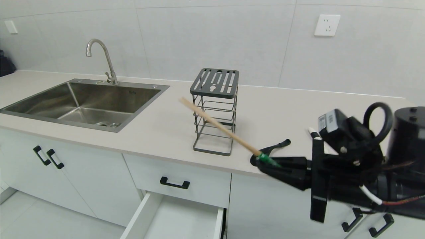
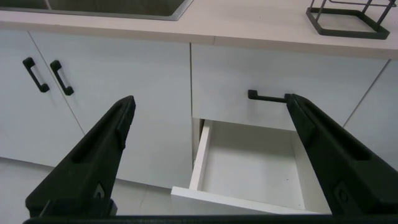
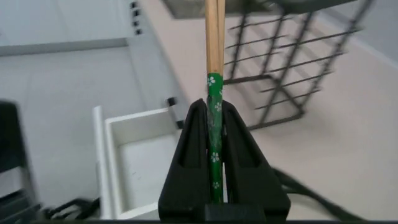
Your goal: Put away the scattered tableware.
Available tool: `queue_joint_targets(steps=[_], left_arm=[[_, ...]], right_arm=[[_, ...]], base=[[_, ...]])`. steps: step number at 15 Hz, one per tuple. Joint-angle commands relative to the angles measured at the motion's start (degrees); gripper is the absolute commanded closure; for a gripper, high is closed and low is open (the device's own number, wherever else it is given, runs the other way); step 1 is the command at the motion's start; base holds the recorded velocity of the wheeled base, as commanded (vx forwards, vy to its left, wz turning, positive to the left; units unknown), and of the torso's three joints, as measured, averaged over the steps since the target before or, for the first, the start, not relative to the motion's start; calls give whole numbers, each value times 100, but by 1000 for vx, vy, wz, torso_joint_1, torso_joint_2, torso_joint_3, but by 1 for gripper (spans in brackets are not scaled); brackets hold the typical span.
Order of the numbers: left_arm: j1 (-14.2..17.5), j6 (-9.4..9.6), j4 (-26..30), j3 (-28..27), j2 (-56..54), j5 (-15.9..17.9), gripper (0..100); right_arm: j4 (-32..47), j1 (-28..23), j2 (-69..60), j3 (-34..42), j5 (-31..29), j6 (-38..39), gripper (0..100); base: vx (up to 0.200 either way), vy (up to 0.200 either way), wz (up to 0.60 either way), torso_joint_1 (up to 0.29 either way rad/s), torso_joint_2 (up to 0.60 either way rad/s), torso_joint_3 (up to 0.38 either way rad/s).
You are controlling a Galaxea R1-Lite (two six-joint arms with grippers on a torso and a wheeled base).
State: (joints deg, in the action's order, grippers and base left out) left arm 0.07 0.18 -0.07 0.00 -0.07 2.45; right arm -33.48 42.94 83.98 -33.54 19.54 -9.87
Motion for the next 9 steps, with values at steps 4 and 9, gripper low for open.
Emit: queue_joint_targets(steps=[4, 9], left_arm=[[1, -1, -1, 0, 7, 1, 0], [1, -1, -1, 0, 7, 1, 0]], right_arm=[[1396, 707, 83, -927, -117, -15, 100], [1194, 857, 1147, -927, -812, -6, 100]], base=[[0, 0, 0, 0, 0, 0], [0, 0, 0, 0, 0, 0]])
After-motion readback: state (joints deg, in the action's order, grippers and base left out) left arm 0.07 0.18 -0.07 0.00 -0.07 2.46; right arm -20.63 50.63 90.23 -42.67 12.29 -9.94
